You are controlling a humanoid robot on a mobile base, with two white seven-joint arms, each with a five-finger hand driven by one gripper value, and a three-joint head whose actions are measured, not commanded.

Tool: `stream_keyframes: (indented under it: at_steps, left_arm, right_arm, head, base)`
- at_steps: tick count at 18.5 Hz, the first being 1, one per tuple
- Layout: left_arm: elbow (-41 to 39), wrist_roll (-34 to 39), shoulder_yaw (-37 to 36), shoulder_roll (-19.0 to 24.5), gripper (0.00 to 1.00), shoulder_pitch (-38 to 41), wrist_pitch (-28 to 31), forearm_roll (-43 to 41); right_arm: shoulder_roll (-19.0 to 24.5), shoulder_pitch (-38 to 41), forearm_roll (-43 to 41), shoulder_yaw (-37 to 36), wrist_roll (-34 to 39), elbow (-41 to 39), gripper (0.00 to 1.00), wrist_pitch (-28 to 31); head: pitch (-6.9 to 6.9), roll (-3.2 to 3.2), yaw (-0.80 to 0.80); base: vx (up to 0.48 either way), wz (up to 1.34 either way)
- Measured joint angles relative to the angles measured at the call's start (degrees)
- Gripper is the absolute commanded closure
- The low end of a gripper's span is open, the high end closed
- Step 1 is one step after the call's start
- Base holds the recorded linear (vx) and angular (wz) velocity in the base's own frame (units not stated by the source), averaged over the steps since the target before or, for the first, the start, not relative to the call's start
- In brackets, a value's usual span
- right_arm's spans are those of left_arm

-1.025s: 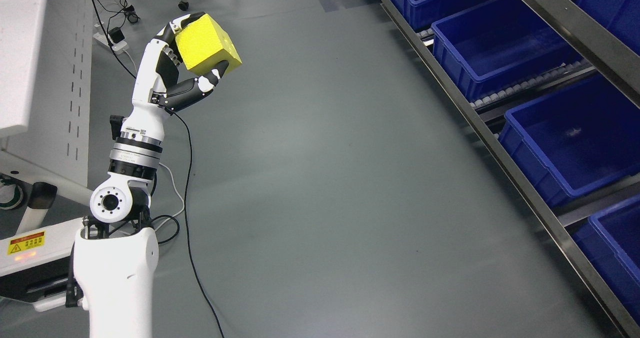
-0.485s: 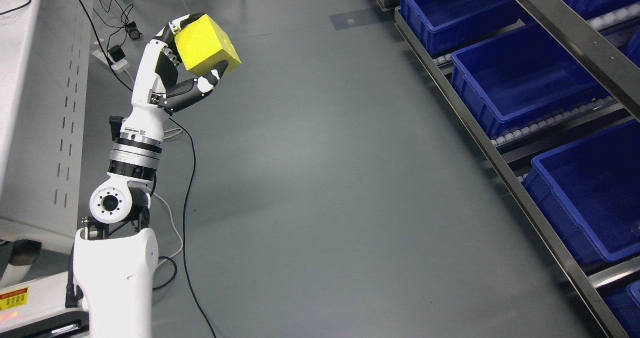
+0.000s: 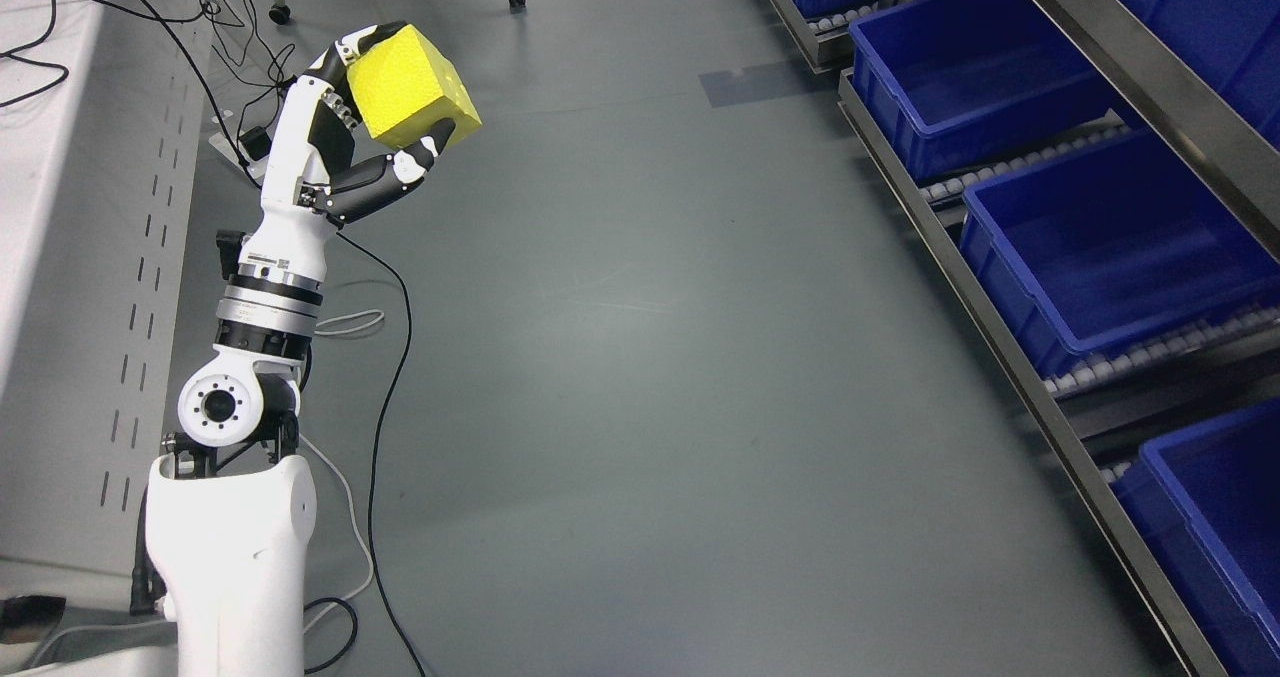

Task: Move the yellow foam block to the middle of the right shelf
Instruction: 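Carry the cube in the left hand toward the blue bin shelves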

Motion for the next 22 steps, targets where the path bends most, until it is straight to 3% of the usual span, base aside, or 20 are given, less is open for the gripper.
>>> stream_keyframes:
  at_steps: [13, 22]
  left_arm:
    - [0.0, 0.0, -0.3, 0.0, 0.46, -0.8, 0.4, 0.0]
    - [0.1, 0.0, -0.4, 0.0, 0.46, -1.7, 0.8, 0.0]
  right_arm:
    - [0.0, 0.0, 0.0, 0.0, 0.0, 0.0, 0.0, 0.0]
    - [0.0, 0.0, 0.0, 0.0, 0.0, 0.0, 0.0, 0.0]
  head:
    - [0.01, 0.0, 0.0]
    - [0.0, 0.0, 0.0]
  base:
    - [0.358, -0.02]
    - [0.251, -0.99]
